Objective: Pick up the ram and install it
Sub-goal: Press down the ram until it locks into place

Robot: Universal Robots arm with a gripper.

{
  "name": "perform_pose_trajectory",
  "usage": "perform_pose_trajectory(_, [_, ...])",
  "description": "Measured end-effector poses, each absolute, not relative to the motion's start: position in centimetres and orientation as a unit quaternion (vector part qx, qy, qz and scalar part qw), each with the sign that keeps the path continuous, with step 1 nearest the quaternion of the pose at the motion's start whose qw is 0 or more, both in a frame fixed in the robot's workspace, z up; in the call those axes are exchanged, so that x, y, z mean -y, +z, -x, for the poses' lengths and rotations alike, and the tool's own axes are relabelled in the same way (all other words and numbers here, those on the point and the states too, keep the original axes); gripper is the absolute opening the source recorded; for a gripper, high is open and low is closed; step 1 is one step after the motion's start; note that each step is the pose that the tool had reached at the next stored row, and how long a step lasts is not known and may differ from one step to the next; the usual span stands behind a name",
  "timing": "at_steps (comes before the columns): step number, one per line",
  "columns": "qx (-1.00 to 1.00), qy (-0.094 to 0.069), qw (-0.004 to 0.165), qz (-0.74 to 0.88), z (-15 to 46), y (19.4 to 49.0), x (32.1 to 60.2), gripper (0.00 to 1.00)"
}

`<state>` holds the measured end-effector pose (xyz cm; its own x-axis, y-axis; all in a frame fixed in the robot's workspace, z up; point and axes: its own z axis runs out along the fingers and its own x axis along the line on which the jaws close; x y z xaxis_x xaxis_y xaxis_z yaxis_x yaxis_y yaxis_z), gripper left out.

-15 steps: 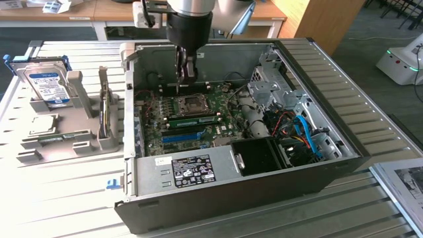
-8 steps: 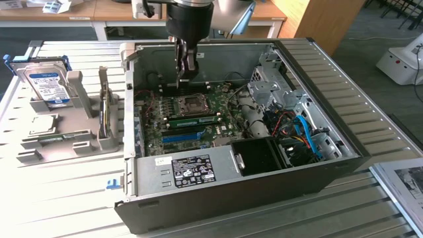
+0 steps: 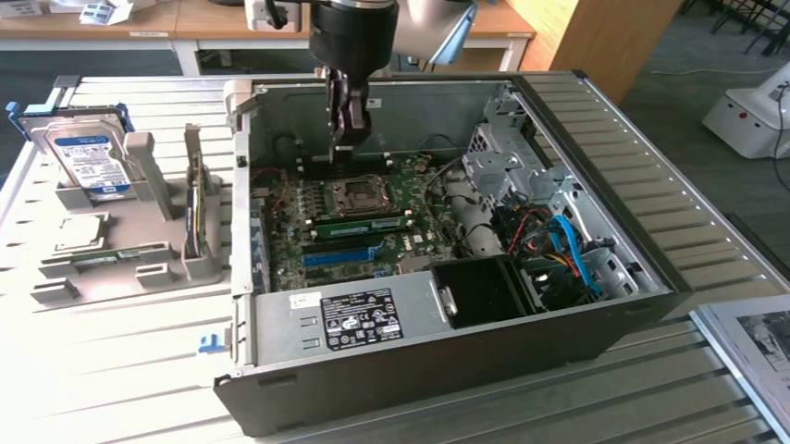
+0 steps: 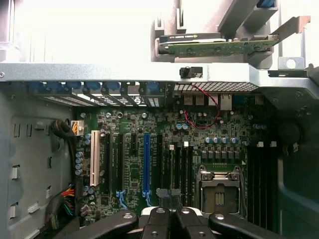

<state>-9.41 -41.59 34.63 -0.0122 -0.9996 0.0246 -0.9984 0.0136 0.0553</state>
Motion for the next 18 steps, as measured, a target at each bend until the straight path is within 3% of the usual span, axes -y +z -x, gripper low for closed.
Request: perform_pose_trajectory(18, [0.711, -0.007, 0.024, -0.702, 8.1, 34.6, 41.6, 0.10])
